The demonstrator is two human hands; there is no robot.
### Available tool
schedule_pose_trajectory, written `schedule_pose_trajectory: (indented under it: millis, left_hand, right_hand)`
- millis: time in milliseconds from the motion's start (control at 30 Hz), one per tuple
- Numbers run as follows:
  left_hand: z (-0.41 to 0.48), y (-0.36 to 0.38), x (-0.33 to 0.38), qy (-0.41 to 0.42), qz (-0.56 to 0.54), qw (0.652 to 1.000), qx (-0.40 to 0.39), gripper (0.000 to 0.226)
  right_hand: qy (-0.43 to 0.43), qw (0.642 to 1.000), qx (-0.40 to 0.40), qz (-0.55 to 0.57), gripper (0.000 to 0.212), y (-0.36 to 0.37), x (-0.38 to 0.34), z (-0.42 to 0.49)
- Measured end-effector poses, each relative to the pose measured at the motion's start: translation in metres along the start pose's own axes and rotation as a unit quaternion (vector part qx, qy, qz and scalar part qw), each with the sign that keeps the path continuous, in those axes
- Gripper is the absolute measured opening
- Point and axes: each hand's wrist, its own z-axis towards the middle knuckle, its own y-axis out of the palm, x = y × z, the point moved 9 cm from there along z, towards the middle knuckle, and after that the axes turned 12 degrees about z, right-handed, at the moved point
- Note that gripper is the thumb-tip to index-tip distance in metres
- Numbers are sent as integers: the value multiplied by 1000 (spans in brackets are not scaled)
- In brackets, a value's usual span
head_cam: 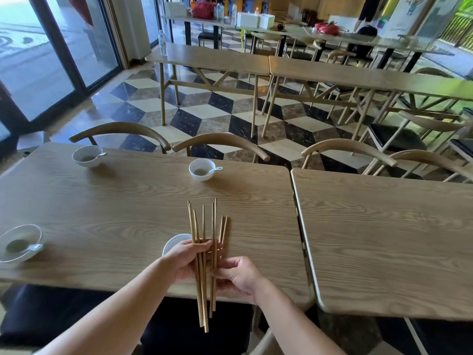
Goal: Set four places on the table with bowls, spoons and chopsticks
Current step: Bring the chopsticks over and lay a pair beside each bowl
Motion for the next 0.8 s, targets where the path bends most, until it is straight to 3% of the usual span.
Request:
schedule_pose_trajectory:
  millis: [500, 633, 800]
  left_hand:
    - [4, -27, 20, 24, -44, 999, 19, 18]
    - [17, -41, 33, 20, -51, 998, 12, 21]
    - [39, -49, 41, 4, -43, 999, -23, 14]
  right_hand:
    - [19, 999, -3, -28, 14, 25, 2, 20]
    - [30, 999, 6, -25, 27, 33, -6, 30]
    - [26, 998, 23, -44, 27, 39, -16, 48]
